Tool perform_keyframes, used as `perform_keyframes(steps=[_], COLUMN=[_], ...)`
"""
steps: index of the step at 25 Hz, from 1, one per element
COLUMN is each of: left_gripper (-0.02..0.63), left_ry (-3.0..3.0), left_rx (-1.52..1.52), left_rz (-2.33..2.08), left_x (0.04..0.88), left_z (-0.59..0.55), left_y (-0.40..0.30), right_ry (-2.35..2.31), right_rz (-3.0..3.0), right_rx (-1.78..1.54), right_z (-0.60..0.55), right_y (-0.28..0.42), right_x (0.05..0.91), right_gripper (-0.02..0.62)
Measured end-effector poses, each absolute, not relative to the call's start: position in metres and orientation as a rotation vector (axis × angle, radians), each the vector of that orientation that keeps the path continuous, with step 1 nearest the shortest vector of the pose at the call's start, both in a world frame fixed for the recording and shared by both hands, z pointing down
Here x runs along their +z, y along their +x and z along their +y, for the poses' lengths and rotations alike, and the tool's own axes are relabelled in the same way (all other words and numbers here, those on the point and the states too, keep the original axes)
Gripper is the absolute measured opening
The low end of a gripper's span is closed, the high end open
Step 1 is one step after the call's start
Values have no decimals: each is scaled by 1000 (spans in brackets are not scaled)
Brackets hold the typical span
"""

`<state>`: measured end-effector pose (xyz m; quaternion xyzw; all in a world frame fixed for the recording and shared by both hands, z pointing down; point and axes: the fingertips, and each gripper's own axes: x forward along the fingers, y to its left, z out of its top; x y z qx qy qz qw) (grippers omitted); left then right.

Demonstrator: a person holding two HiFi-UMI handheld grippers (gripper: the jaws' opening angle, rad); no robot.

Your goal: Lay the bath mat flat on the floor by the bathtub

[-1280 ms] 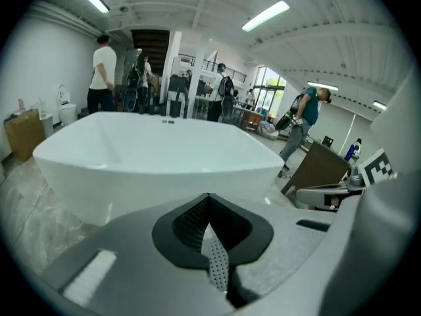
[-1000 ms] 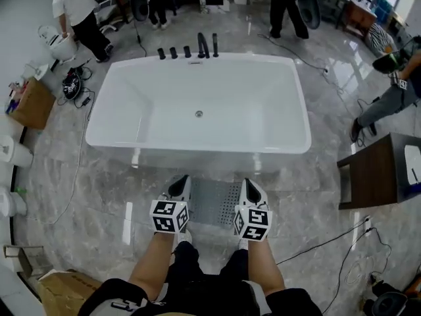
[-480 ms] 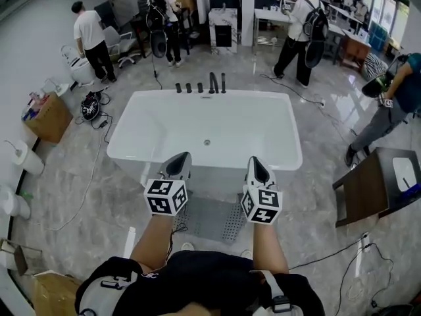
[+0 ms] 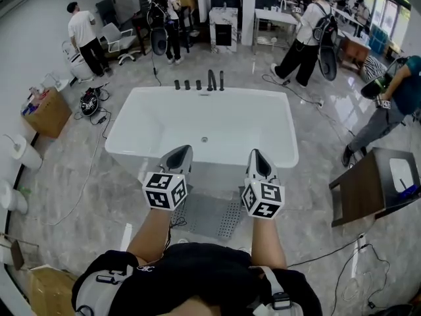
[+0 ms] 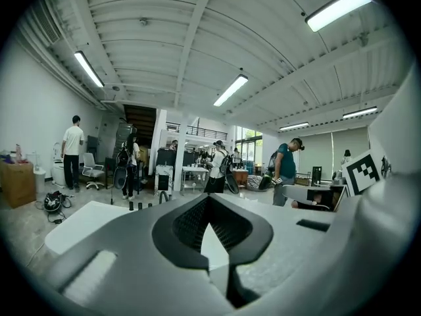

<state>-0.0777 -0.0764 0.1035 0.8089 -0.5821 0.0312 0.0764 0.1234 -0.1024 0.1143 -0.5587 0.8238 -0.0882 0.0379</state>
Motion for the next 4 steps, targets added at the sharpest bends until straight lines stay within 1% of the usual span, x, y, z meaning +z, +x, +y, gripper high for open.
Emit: perform_keyframes(steps=[4], left_gripper=[3], left_ry=[2431], left_rx=[104], left_rz=[-1737], left_x=[103], left_z=[-81], left_y=[-72], right_ry=[-1683], right_rz=[2559], right_rx=[-273], right_z=[-105], right_y=[119], right_x=[120], right_gripper=[5])
